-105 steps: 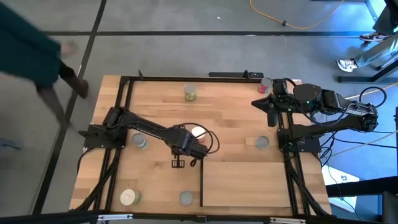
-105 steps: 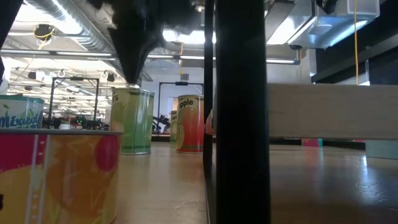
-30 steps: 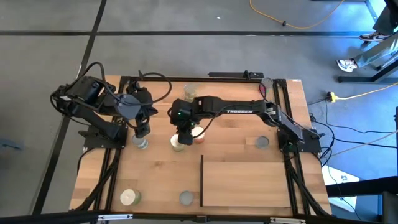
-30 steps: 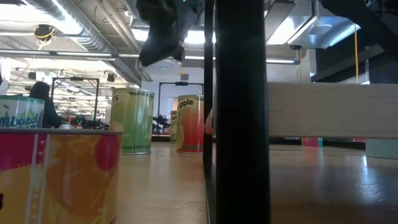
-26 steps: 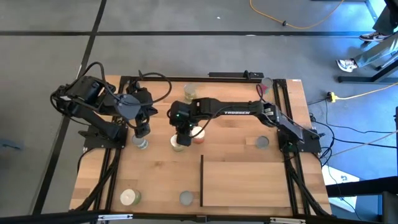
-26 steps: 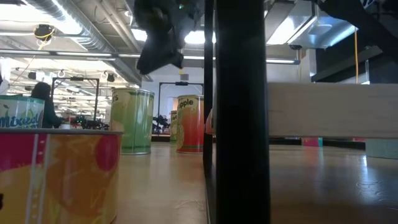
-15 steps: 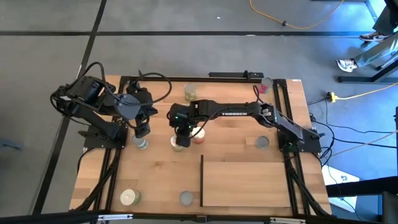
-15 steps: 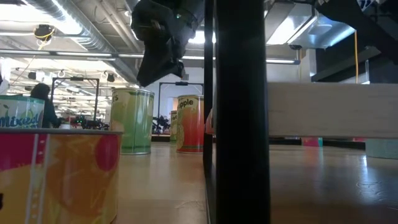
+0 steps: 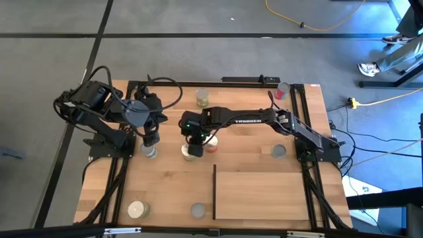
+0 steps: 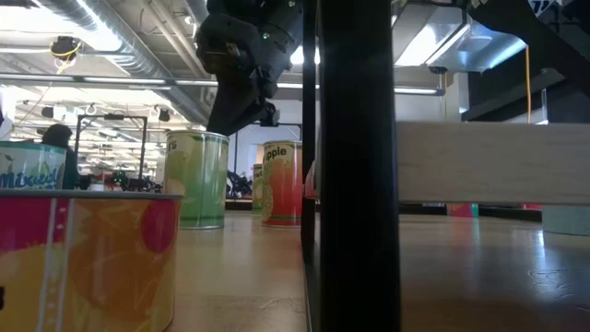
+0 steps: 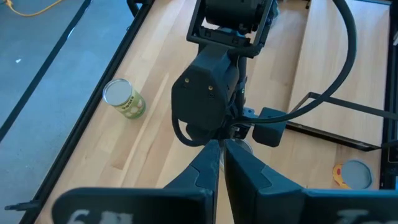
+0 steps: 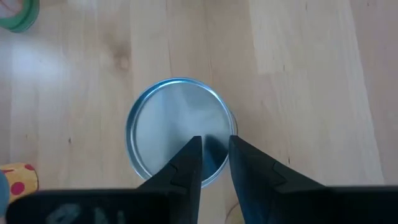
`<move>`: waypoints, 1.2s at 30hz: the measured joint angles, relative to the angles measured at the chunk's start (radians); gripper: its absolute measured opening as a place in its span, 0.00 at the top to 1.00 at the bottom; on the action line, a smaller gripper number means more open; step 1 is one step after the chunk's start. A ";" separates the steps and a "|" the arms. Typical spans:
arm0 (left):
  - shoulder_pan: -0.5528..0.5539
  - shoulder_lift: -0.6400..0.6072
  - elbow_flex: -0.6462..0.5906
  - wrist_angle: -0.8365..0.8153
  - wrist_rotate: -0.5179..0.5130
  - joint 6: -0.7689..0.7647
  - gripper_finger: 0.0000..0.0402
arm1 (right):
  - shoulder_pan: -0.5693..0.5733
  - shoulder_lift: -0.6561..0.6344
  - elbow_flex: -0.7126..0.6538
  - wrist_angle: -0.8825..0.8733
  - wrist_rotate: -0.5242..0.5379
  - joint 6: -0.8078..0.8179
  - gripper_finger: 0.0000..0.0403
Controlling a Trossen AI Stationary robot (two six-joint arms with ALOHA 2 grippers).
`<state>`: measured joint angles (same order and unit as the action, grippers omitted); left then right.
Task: Pick and place cans onto a shelf
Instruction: Put the left canned pears on the shelf
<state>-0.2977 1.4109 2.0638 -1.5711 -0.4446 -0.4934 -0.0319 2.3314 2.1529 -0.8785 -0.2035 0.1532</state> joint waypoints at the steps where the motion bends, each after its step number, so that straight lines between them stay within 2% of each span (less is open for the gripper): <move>1: 0.000 0.000 0.000 0.000 0.000 0.000 0.96 | 0.000 0.000 0.000 0.001 0.000 -0.001 0.79; 21: 0.000 0.001 0.000 0.000 0.000 0.000 0.96 | -0.006 0.003 -0.001 0.017 0.045 -0.079 0.79; 30: 0.000 0.001 0.001 0.000 0.000 0.006 0.96 | -0.006 0.034 0.002 0.020 -0.008 -0.054 0.79; 33: 0.000 0.001 0.001 0.000 0.000 0.007 0.96 | -0.006 0.034 0.002 0.020 -0.004 -0.054 0.83; 36: 0.000 0.001 0.001 0.000 0.000 0.007 0.96 | -0.007 0.034 0.002 0.020 -0.002 -0.051 0.93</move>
<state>-0.2981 1.4117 2.0647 -1.5711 -0.4446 -0.4862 -0.0384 2.3653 2.1551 -0.8583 -0.2051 0.1017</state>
